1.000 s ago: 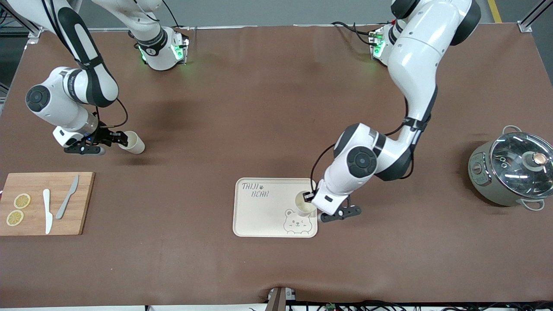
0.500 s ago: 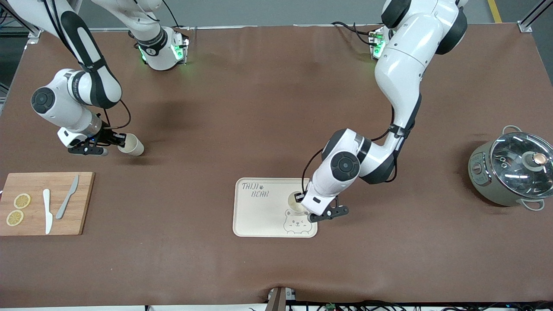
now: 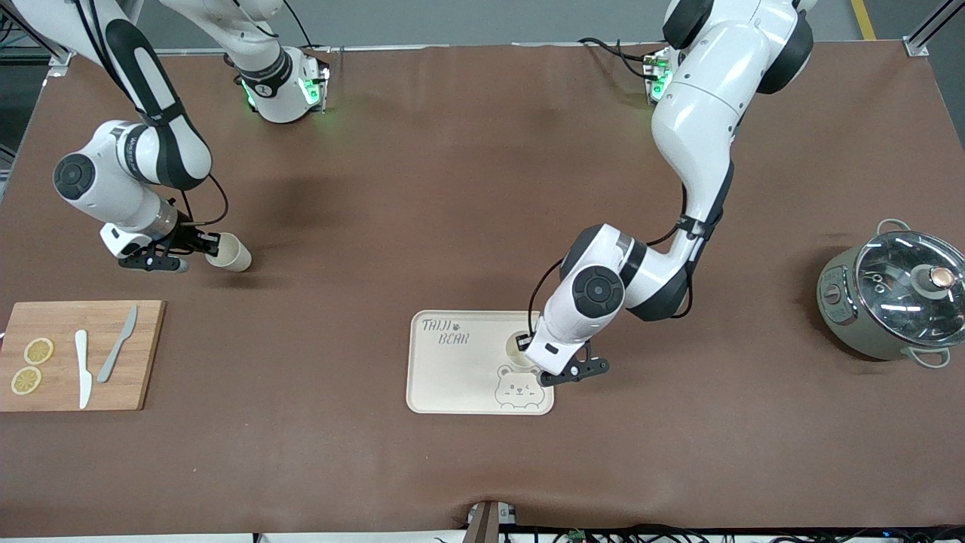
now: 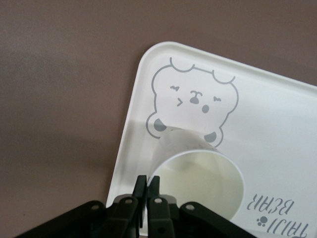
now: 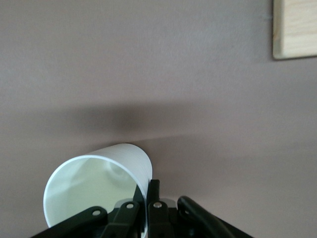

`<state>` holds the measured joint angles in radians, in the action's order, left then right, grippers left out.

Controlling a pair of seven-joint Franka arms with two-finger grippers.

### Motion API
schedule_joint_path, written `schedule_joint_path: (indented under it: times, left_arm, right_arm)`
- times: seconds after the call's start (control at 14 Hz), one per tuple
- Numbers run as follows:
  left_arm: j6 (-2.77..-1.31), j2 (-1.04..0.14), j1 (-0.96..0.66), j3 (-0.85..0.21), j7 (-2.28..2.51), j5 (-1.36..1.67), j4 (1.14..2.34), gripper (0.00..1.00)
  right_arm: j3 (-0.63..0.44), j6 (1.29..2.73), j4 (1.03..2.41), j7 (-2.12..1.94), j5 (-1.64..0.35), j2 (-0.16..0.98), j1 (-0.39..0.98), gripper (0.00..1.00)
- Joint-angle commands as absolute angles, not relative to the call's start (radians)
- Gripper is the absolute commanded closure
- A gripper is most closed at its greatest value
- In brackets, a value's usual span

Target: Place white IKEA cup upright on tray with both arms

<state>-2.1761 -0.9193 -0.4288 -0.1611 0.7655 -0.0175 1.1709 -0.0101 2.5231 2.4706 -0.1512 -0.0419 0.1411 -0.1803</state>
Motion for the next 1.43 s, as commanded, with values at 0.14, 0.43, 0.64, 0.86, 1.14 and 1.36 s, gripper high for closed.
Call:
schedule_joint_path:
  times: [0.14,0.43,0.64,0.86,1.14,1.36]
  left_arm:
    - [-2.198,-0.920,-0.446,-0.141,0.810,-0.006,1.150,0.00]
    - [-2.162,-0.878,-0.446,-0.140,0.811,-0.009,1.154,0.00]
    - [-2.105,-0.827,-0.443,-0.138,0.807,-0.018,1.154,0.00]
    - [-2.028,-0.746,-0.445,-0.138,0.795,-0.038,1.158,0.00]
    - [-1.857,-0.574,-0.431,-0.144,0.775,-0.086,1.203,0.00]
    - [-1.656,-0.459,-0.387,-0.143,0.648,-0.091,1.209,0.00]
  right_arm:
    - [-0.005,2.273,2.335,-0.086,-0.055,0.106,-0.167,1.00]
    - [-0.005,2.058,2.183,-0.038,-0.054,0.101,-0.134,1.00]
    - [-0.005,1.919,2.061,0.067,-0.055,0.106,-0.069,1.00]
    - [-0.003,1.890,1.997,0.213,-0.055,0.112,0.030,1.00]
    - [-0.003,1.898,1.901,0.438,-0.092,0.156,0.179,1.00]
    - [-0.003,1.901,1.807,0.584,-0.123,0.233,0.253,1.00]
